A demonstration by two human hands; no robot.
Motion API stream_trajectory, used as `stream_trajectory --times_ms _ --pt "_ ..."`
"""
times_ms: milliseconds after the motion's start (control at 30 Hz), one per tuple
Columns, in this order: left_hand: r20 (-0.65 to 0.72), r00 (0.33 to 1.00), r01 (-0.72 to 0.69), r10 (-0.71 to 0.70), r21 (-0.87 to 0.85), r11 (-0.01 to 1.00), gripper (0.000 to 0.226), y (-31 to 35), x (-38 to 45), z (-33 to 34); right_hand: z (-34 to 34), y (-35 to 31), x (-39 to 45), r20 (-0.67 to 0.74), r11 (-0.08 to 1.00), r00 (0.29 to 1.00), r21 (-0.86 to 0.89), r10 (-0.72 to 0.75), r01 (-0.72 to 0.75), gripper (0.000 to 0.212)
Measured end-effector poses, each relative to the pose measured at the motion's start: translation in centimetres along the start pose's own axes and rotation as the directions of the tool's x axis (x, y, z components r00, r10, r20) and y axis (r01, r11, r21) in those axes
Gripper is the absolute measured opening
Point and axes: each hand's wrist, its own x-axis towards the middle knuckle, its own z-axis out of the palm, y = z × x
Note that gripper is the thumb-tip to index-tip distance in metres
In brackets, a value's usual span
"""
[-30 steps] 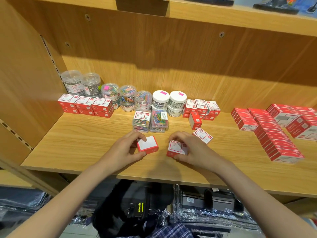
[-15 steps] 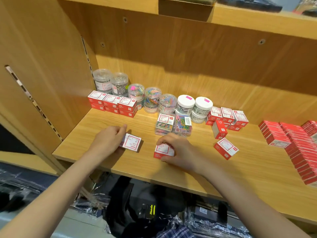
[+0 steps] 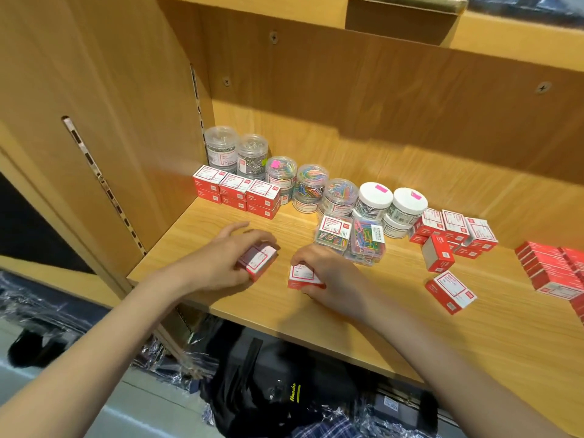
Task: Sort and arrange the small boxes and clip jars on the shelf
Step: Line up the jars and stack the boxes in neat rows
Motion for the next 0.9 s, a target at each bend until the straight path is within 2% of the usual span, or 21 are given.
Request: stream_trajectory --times_ms 100,167,233,300,433,567,633,733,833,900 --pt "-0.089 0.992 0.089 -0.093 -0.048 0.995 0.067 -0.2 -0.1 -0.1 0.3 0.0 0.5 -0.007 1.000 1.000 -0.002 -0.016 0.016 0.033" --pt "-0.134 0.981 0.141 -0.137 0.019 0.990 0.072 -0.2 0.0 0.9 0.5 -0.2 0.7 -0.012 1.000 1.000 -0.003 -0.015 0.015 0.034" --pt "-0.138 0.984 0.121 -0.111 0.063 0.991 0.060 -0.9 0.2 1.5 0.6 -0.3 1.0 0.004 1.000 1.000 0.011 -0.006 0.006 0.037" --pt "-0.120 0.990 0.077 -0.074 0.018 0.997 0.052 -2.0 0.2 0.9 0.7 -0.1 1.0 0.048 1.000 0.999 -0.013 0.010 -0.010 0.043" --pt "-0.067 0.997 0.034 -0.036 -0.030 0.999 0.053 -3.7 -0.3 -0.4 0.9 0.0 1.3 0.073 0.993 0.997 -0.116 0.031 -0.022 0.048" --pt "-0.085 0.996 0.004 -0.008 -0.048 0.999 0.054 -3.9 -0.5 -0.6 1.8 -1.2 2.8 -0.027 0.999 1.000 -0.053 0.010 -0.012 0.043" --pt "-0.117 0.993 0.018 -0.016 0.017 1.000 0.054 -4.5 -0.5 -0.7 2.5 -1.9 3.9 -0.111 0.999 0.994 -0.034 0.016 -0.020 0.047" --pt "-0.269 0.962 0.096 -0.047 0.173 0.980 0.053 -5.4 -0.1 -0.9 4.2 -2.8 6.4 -0.247 0.996 0.968 -0.066 0.035 -0.053 0.046" --pt "-0.478 0.878 0.197 0.018 0.397 0.897 0.048 -6.3 0.6 -1.2 5.2 -3.5 10.2 -0.349 0.990 0.934 -0.092 0.070 -0.109 0.034" --pt "-0.591 0.806 0.249 0.012 0.359 0.899 0.044 -6.6 0.8 -1.3 5.4 -3.9 12.1 -0.319 0.984 0.943 -0.117 0.091 -0.135 0.036"
